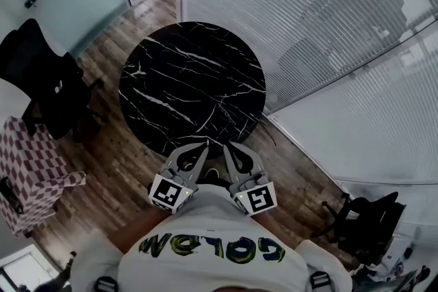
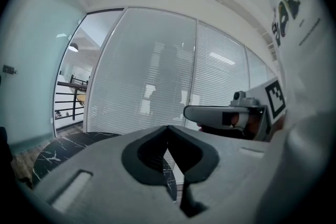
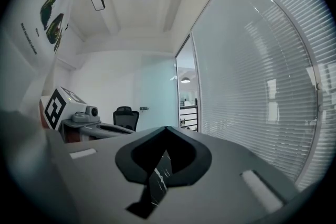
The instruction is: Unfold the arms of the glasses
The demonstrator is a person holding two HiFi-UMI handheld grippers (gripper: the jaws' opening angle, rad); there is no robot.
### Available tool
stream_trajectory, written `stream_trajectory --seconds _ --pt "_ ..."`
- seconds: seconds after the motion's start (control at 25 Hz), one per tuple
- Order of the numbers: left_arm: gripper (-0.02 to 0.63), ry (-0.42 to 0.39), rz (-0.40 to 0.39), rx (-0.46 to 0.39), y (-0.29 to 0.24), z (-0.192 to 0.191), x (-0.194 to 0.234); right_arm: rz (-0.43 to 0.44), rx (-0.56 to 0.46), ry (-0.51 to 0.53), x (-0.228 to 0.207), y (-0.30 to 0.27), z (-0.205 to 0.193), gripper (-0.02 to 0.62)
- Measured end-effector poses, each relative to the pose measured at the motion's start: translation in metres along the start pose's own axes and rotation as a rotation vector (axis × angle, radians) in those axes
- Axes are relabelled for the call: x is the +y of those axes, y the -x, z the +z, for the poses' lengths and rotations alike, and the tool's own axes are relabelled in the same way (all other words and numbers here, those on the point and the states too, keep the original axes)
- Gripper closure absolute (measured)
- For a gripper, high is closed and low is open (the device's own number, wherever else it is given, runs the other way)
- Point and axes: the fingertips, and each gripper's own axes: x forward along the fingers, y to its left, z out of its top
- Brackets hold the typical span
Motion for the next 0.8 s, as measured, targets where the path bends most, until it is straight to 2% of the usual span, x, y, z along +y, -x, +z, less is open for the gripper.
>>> stream_trajectory --seconds 0.28,0.48,0.8 --pt "0.604 0.042 0.004 0.035 -0.018 -0.013 -0.024 -0.001 0.040 -0.024 -0.020 0.020 -0.015 0.594" --pt "0.604 0.088 -0.013 0.136 -0.016 -0.048 -0.039 -0.010 0.093 -0.045 -0.019 0.033 -0.038 0.594" --pt "0.604 0.093 -0.056 0.188 -0.024 -0.078 -0.044 -0.043 0.169 -0.035 -0.036 0.042 -0.065 0.594"
